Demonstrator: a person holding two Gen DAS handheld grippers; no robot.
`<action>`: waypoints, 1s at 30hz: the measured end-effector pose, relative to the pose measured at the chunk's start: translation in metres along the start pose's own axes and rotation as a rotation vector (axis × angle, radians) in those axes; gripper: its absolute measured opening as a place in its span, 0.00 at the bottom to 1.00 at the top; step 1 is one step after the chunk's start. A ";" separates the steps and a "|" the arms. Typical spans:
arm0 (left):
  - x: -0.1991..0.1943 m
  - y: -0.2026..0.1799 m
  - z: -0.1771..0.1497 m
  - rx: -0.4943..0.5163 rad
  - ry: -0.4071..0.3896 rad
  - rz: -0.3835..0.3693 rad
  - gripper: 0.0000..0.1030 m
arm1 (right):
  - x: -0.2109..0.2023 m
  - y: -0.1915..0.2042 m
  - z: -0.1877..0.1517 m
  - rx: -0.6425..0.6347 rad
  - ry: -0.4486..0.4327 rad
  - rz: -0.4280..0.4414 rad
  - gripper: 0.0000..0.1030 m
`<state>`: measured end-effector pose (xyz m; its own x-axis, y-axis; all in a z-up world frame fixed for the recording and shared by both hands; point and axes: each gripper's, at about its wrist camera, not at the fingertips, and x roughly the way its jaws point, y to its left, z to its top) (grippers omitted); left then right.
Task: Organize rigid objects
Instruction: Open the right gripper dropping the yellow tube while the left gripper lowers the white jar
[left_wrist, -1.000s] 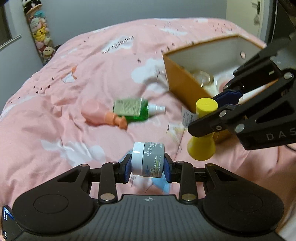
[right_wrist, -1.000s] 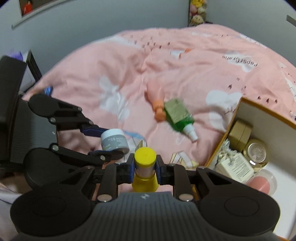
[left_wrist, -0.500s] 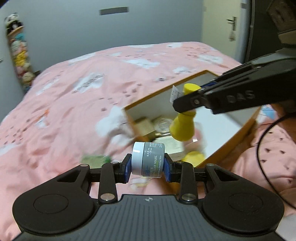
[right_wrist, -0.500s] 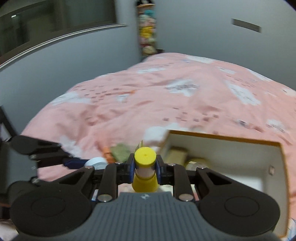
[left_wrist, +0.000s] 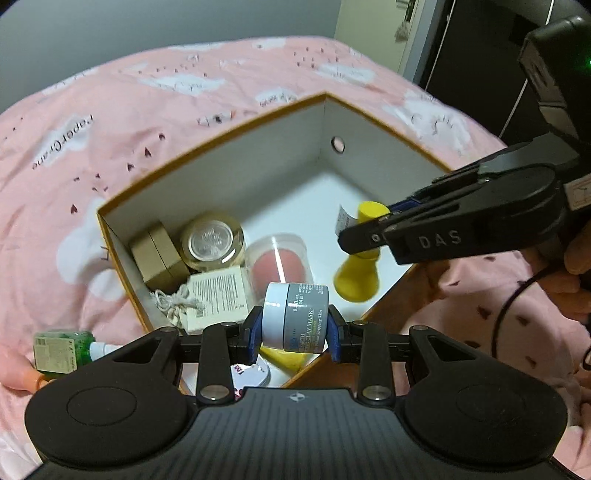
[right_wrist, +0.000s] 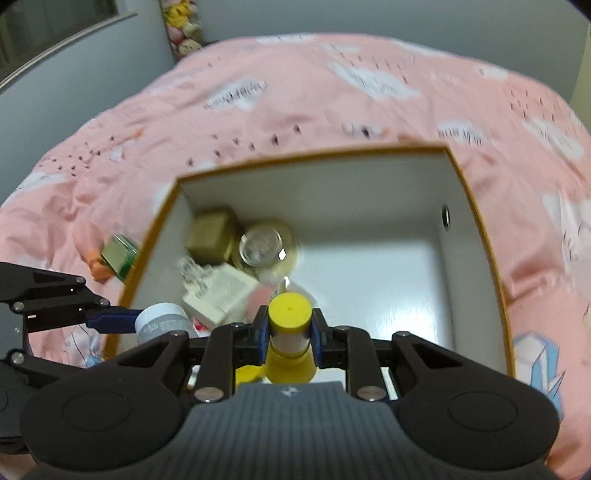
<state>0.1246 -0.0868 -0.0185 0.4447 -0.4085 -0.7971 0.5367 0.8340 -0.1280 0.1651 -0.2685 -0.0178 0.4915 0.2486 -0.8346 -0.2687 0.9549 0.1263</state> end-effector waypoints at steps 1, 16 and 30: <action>0.004 0.001 -0.001 -0.002 0.013 0.004 0.37 | 0.003 -0.002 -0.004 0.010 0.012 0.006 0.20; 0.024 0.013 0.002 -0.049 0.059 -0.006 0.37 | 0.041 0.008 -0.010 -0.026 0.161 -0.046 0.21; 0.036 0.017 0.010 -0.124 0.071 -0.106 0.37 | 0.018 0.012 0.003 -0.091 0.074 -0.118 0.35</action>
<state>0.1567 -0.0908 -0.0440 0.3367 -0.4729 -0.8143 0.4829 0.8291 -0.2818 0.1731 -0.2523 -0.0294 0.4623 0.1196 -0.8786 -0.2886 0.9572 -0.0216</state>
